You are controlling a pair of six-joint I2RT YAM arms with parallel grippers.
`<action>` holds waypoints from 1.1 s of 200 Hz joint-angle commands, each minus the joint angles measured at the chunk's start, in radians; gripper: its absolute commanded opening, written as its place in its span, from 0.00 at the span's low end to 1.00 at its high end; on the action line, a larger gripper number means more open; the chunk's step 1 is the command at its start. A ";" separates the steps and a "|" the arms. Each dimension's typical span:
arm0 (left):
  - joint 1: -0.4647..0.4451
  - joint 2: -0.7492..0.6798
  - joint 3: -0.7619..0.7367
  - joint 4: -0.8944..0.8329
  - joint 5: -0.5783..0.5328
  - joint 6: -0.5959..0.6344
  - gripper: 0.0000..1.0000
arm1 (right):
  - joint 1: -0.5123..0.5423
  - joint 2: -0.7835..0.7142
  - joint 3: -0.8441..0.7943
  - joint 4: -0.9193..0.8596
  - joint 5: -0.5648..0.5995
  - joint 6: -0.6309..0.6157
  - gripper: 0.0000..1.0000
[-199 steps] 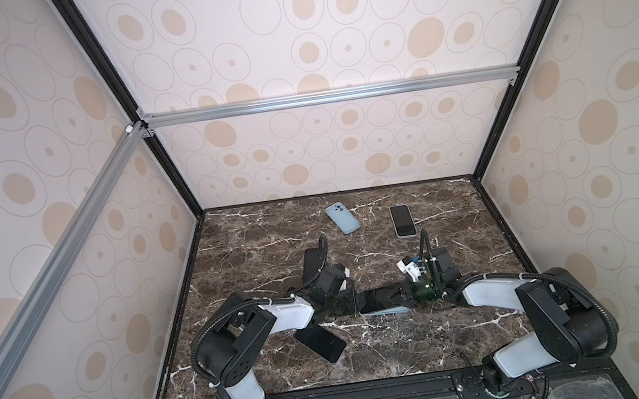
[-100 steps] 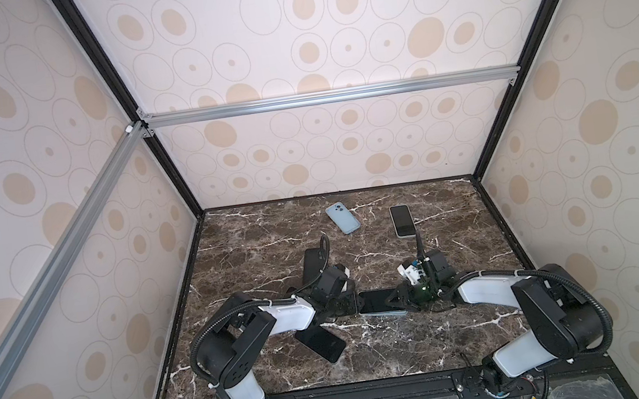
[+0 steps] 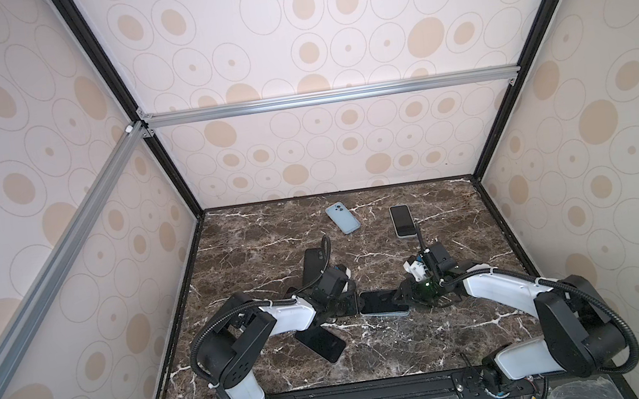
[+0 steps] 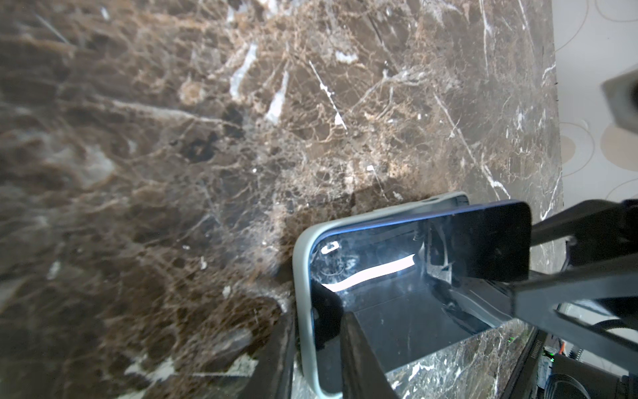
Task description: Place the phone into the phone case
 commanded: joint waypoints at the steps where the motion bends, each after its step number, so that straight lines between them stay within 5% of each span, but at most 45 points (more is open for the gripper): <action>1: -0.010 0.021 -0.008 -0.108 -0.013 0.018 0.25 | 0.004 -0.039 0.038 -0.117 0.053 -0.050 0.51; 80: -0.010 0.015 -0.003 -0.106 0.011 0.021 0.24 | 0.004 -0.079 -0.011 -0.155 0.106 -0.062 0.51; 220: -0.023 0.028 0.000 -0.064 0.095 -0.006 0.20 | 0.005 0.051 -0.063 -0.051 0.060 -0.077 0.13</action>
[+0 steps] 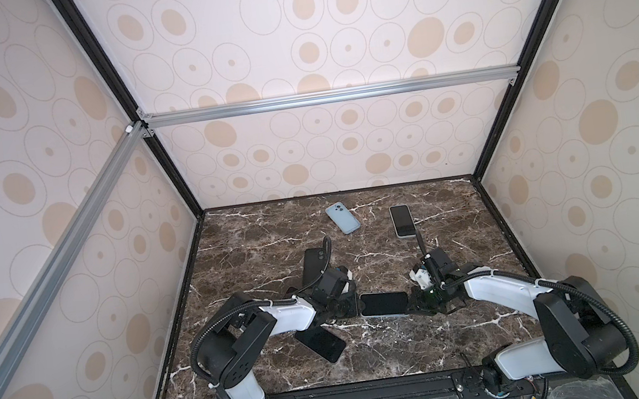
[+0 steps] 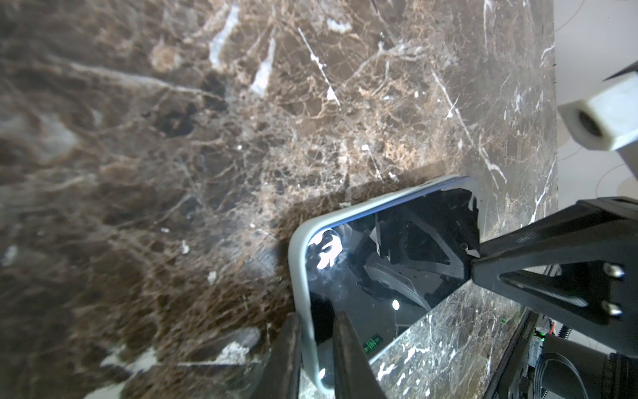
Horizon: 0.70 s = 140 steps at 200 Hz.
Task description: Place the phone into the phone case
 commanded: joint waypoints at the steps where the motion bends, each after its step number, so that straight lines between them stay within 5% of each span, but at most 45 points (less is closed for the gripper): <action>1: -0.023 0.028 0.000 -0.047 0.048 -0.010 0.20 | 0.013 0.042 -0.015 0.012 -0.009 -0.014 0.13; 88: -0.047 0.056 -0.004 -0.001 0.067 -0.044 0.20 | 0.032 0.151 -0.042 0.084 -0.033 0.003 0.06; 140: -0.046 0.022 -0.003 -0.018 0.023 -0.035 0.19 | 0.032 0.089 0.004 -0.001 0.022 -0.019 0.07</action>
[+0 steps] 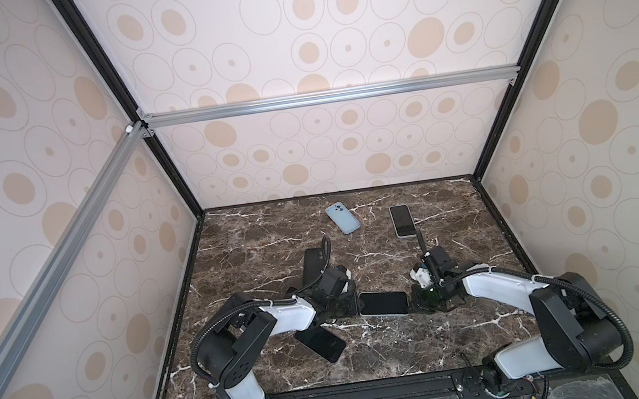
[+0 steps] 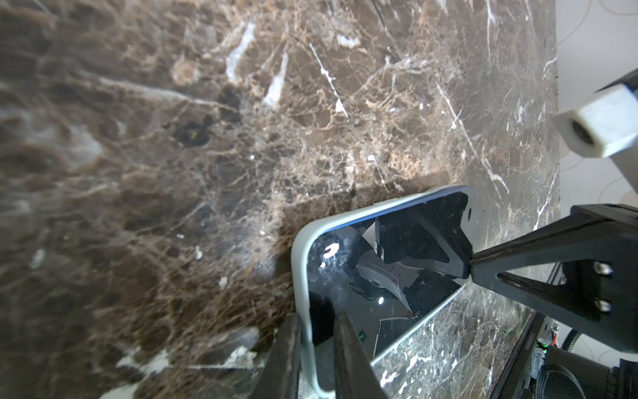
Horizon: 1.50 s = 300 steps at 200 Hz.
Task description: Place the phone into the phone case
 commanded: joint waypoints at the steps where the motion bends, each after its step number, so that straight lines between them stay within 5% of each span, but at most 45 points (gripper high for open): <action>1: -0.044 0.018 -0.002 -0.028 0.044 -0.008 0.19 | 0.042 0.042 -0.017 0.014 0.026 -0.021 0.07; 49: -0.001 -0.070 0.043 -0.093 -0.023 0.041 0.22 | 0.043 -0.095 0.104 -0.135 0.120 -0.055 0.18; 121: 0.083 -0.081 0.280 -0.303 -0.024 0.289 0.27 | 0.042 -0.160 0.221 -0.216 0.185 -0.077 0.32; 200: 0.109 -0.045 0.186 -0.249 0.124 0.317 0.28 | 0.055 -0.166 0.107 -0.135 0.204 0.037 0.26; 300: 0.108 0.014 0.118 -0.198 0.183 0.276 0.27 | 0.095 0.013 0.070 -0.107 0.238 0.008 0.21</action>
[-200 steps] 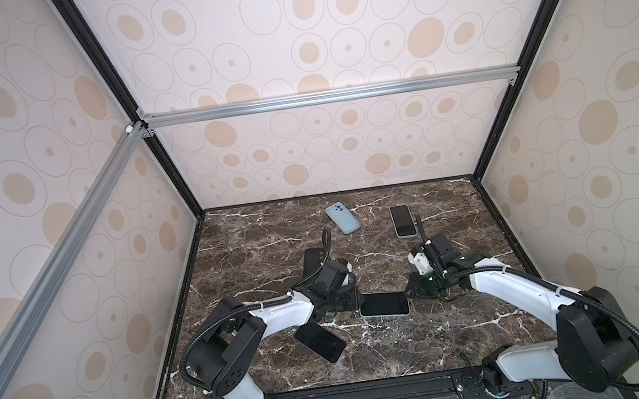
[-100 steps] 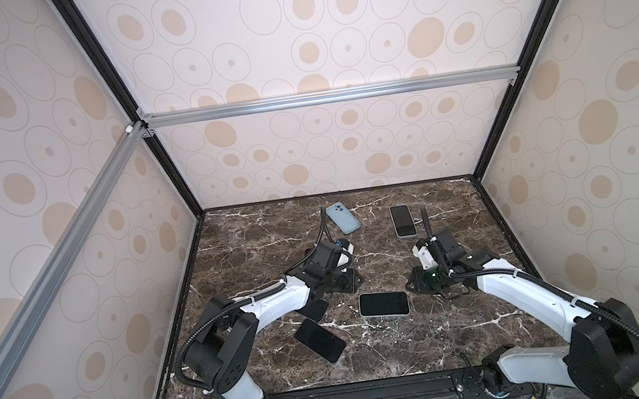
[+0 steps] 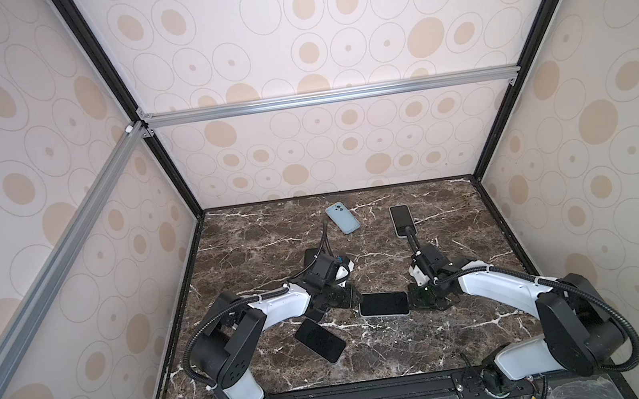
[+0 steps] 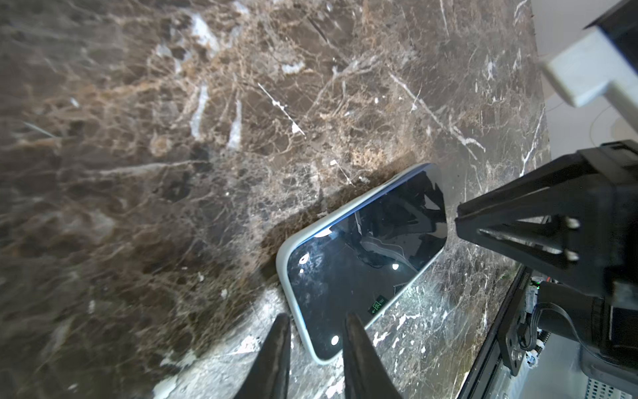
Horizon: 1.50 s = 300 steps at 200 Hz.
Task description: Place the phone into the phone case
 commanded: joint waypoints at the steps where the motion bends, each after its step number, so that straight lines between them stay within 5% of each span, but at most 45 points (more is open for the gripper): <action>1: 0.005 0.032 -0.007 0.020 0.029 -0.013 0.27 | 0.007 0.031 -0.010 0.007 0.023 -0.009 0.21; 88: 0.005 0.074 -0.013 0.031 0.042 -0.029 0.27 | 0.049 0.156 0.023 -0.024 0.079 -0.029 0.20; 150: 0.018 0.021 0.018 -0.008 -0.057 0.034 0.27 | 0.057 0.074 0.122 -0.057 0.099 -0.036 0.27; 193: 0.024 0.031 0.042 -0.015 -0.027 0.055 0.27 | 0.055 -0.010 0.182 -0.048 0.136 -0.035 0.36; 300: 0.024 0.069 0.049 -0.016 0.049 0.041 0.27 | 0.051 0.068 0.170 -0.001 0.098 -0.022 0.33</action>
